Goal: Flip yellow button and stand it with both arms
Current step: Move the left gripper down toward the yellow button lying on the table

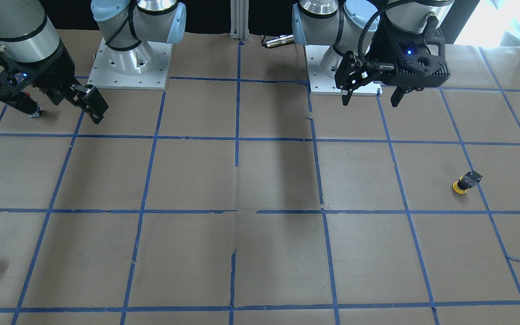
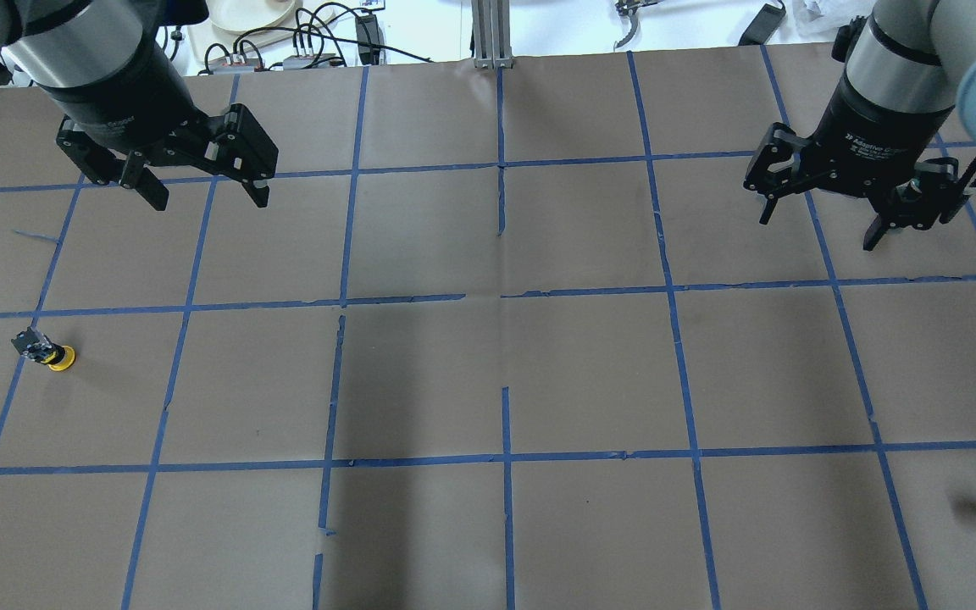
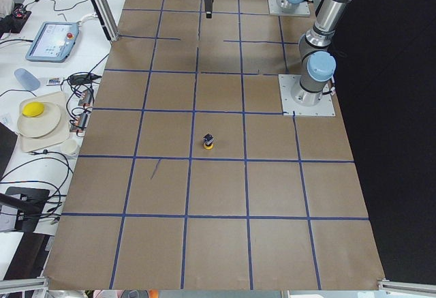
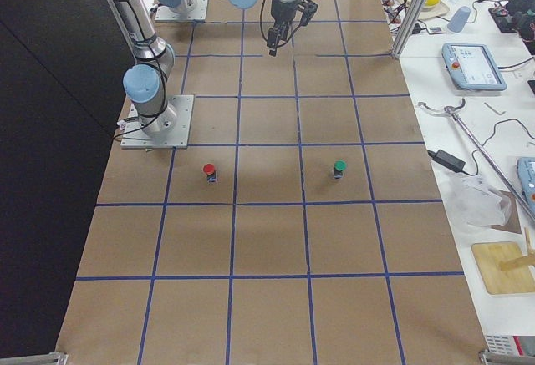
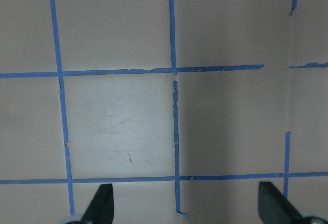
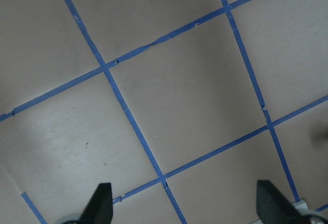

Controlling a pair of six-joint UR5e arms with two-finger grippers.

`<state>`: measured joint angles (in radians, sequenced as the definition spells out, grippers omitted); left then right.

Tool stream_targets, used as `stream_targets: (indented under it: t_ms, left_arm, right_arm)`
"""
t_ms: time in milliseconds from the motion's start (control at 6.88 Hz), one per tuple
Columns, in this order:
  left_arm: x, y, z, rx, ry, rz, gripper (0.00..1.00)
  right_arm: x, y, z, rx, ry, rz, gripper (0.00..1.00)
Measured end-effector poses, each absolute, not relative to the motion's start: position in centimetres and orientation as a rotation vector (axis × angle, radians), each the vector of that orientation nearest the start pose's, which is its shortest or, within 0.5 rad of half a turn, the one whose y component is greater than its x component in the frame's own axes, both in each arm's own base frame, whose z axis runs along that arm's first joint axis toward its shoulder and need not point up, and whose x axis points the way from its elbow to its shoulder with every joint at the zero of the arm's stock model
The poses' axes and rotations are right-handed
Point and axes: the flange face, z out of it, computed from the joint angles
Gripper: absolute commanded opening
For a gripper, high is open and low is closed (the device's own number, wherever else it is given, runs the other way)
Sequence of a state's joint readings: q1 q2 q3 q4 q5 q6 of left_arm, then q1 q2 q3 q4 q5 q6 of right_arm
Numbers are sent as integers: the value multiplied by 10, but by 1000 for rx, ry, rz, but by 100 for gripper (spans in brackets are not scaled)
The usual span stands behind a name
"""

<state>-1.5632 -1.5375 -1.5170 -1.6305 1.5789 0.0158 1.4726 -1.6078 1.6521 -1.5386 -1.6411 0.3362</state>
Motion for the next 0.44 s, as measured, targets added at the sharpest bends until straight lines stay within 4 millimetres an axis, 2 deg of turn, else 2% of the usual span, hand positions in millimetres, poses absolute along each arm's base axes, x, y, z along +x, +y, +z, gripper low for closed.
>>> stream_targets:
  t_ms: [291,436]
  left_arm:
    - [-107,-486,518,-47,3136,-39,100]
    - [-84,-489,505,-56,3134,0,99]
  right_arm:
    - [80,-477,465,690,3144,103,100]
    - [80,-477,465,690,3144,102,100]
